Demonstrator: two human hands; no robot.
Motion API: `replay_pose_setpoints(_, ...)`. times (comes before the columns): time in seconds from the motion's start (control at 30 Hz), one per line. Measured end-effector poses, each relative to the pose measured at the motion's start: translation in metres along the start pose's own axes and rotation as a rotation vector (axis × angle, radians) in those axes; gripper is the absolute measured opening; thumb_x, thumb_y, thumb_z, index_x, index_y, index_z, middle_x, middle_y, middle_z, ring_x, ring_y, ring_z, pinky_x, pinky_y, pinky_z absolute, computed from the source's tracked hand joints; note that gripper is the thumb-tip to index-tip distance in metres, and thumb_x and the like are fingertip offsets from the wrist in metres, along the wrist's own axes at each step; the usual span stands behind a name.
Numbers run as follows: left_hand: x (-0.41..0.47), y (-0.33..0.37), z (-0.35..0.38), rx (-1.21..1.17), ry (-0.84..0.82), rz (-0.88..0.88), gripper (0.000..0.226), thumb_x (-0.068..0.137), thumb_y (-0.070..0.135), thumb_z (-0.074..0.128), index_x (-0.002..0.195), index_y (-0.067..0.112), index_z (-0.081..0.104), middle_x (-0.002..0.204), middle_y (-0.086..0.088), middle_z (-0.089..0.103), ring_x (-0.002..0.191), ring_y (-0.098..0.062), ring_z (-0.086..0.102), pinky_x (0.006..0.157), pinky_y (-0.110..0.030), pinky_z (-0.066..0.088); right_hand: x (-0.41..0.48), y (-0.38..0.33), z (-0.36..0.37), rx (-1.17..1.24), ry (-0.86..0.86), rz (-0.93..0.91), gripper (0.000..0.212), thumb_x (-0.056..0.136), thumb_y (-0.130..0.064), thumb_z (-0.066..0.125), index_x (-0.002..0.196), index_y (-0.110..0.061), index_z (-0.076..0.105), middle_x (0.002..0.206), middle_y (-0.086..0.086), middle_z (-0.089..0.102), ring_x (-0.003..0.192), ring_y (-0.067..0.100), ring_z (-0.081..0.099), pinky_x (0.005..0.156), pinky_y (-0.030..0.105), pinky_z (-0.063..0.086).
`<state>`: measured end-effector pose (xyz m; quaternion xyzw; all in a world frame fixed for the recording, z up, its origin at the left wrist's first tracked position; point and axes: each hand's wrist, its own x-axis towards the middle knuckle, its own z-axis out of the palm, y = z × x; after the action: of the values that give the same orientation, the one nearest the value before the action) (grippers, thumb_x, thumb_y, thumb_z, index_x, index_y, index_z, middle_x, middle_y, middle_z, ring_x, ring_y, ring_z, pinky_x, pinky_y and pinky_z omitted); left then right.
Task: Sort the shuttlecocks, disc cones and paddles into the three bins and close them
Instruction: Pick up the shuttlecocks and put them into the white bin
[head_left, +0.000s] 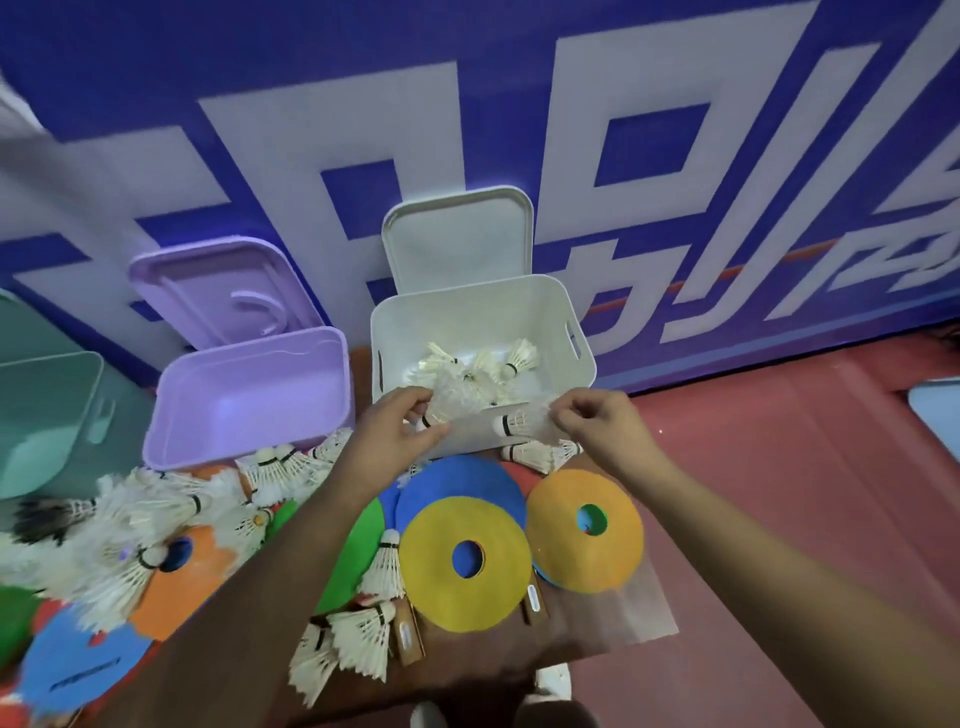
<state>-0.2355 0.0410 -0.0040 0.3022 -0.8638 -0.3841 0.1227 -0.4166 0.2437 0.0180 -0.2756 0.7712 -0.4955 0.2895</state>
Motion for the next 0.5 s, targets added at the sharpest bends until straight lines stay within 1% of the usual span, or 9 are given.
replay_pose_setpoints(0.07, 0.014, 0.006, -0.007, 0.034, 0.067, -0.015, 0.036, 0.079, 0.03, 0.076, 0.11, 0.019, 0.061, 0.092, 0.005, 0.059, 0.083, -0.01, 0.056, 0.074, -0.017, 0.044, 0.011, -0.018, -0.003, 0.002, 0.03, -0.024, 0.013, 0.086, -0.007, 0.061, 0.076, -0.002, 0.067, 0.065, 0.0, 0.059, 0.054, 0.006, 0.046, 0.051, 0.016, 0.038)
replay_pose_setpoints(0.13, 0.029, 0.01, -0.01, 0.046, 0.093, -0.059, 0.038, 0.079, 0.034, 0.075, 0.111, 0.019, 0.06, 0.091, 0.004, 0.058, 0.08, -0.013, 0.055, 0.074, -0.026, 0.046, 0.028, -0.027, -0.002, -0.026, 0.08, -0.027, 0.012, 0.086, -0.01, 0.061, 0.079, -0.006, 0.069, 0.066, -0.003, 0.061, 0.053, 0.003, 0.047, 0.052, 0.015, 0.039)
replay_pose_setpoints(0.17, 0.036, 0.011, -0.01, 0.053, 0.096, -0.085, 0.04, 0.079, 0.036, 0.075, 0.112, 0.018, 0.06, 0.091, 0.003, 0.058, 0.08, -0.014, 0.055, 0.075, -0.028, 0.046, 0.038, -0.029, 0.0, -0.043, 0.102, -0.025, 0.012, 0.086, -0.011, 0.061, 0.079, -0.007, 0.07, 0.066, -0.004, 0.062, 0.054, 0.002, 0.049, 0.055, 0.017, 0.04)
replay_pose_setpoints(0.27, 0.059, 0.011, -0.004, 0.074, 0.101, -0.137, 0.046, 0.08, 0.039, 0.073, 0.117, 0.015, 0.059, 0.096, 0.001, 0.06, 0.088, -0.019, 0.059, 0.078, -0.029, 0.046, 0.066, -0.026, 0.01, -0.095, 0.12, -0.007, 0.014, 0.086, -0.013, 0.059, 0.079, -0.008, 0.07, 0.07, -0.002, 0.065, 0.064, 0.009, 0.055, 0.062, 0.026, 0.043)
replay_pose_setpoints(0.37, 0.076, 0.008, 0.005, 0.113, 0.096, -0.163, 0.054, 0.08, 0.039, 0.073, 0.124, 0.012, 0.057, 0.111, -0.007, 0.061, 0.103, -0.024, 0.059, 0.088, -0.032, 0.046, 0.078, -0.02, 0.017, -0.17, 0.084, 0.001, 0.015, 0.087, -0.014, 0.058, 0.084, -0.009, 0.072, 0.074, -0.003, 0.065, 0.068, 0.011, 0.056, 0.062, 0.024, 0.041)
replay_pose_setpoints(0.43, 0.081, 0.007, 0.011, 0.191, 0.108, -0.165, 0.06, 0.08, 0.042, 0.072, 0.128, 0.012, 0.054, 0.121, -0.011, 0.057, 0.113, -0.027, 0.054, 0.098, -0.037, 0.043, 0.077, -0.014, 0.016, -0.179, 0.066, 0.016, 0.016, 0.088, -0.015, 0.057, 0.087, -0.009, 0.072, 0.076, -0.004, 0.065, 0.069, 0.011, 0.057, 0.061, 0.023, 0.041)
replay_pose_setpoints(0.5, 0.075, 0.01, 0.02, 0.199, 0.145, -0.136, 0.05, 0.081, 0.04, 0.07, 0.123, 0.015, 0.057, 0.12, -0.009, 0.054, 0.112, -0.027, 0.054, 0.1, -0.041, 0.043, 0.069, -0.003, 0.01, -0.149, 0.041, 0.036, 0.015, 0.088, -0.019, 0.057, 0.084, -0.011, 0.069, 0.076, -0.003, 0.067, 0.072, 0.015, 0.061, 0.062, 0.027, 0.047)
